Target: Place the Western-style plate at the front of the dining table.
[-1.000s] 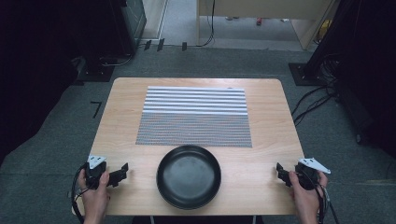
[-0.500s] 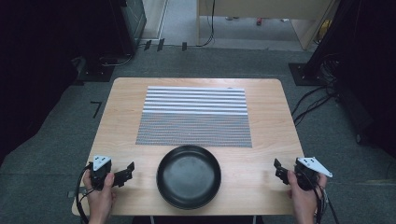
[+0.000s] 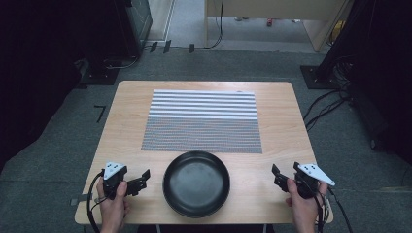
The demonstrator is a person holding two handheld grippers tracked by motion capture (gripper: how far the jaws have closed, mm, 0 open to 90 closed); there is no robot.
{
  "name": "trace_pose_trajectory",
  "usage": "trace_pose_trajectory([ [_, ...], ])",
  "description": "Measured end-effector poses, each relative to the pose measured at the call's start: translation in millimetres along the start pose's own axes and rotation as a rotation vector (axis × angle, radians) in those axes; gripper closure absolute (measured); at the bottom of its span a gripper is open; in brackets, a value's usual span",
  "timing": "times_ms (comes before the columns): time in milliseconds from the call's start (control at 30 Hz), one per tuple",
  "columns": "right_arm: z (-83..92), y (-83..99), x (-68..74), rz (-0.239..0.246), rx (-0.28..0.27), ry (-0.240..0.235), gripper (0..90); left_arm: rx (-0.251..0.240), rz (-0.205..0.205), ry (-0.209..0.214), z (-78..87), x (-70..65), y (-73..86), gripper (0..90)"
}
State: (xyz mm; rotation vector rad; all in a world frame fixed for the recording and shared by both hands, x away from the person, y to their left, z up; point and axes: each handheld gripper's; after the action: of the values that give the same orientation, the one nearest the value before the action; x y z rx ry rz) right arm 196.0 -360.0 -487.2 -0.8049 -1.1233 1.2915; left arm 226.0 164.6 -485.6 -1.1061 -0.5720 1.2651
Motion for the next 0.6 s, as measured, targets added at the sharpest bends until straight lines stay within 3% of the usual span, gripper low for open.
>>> trace_pose_trajectory([
  [167, -1.5, 1.9, 13.9, -0.016, 0.003, -0.036, 15.8, -0.007, 0.008, 0.019, 1.1, -5.8, 0.1, 8.5],
  [600, -3.2, 5.2, 33.0, -0.022, 0.004, -0.072, 15.8, -0.001, -0.003, 0.067, -0.7, -21.2, 1.7, 8.5],
])
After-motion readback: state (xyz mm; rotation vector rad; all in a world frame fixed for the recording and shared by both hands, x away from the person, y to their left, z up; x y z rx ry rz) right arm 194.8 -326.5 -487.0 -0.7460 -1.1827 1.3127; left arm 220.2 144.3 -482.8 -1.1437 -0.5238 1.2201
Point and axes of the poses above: each handheld gripper's, and its own axes: z roughly backward along the jaws, y roughly out of its underside, x roughly to its left, and after that the axes turned 13 degrees about -x, right-handed
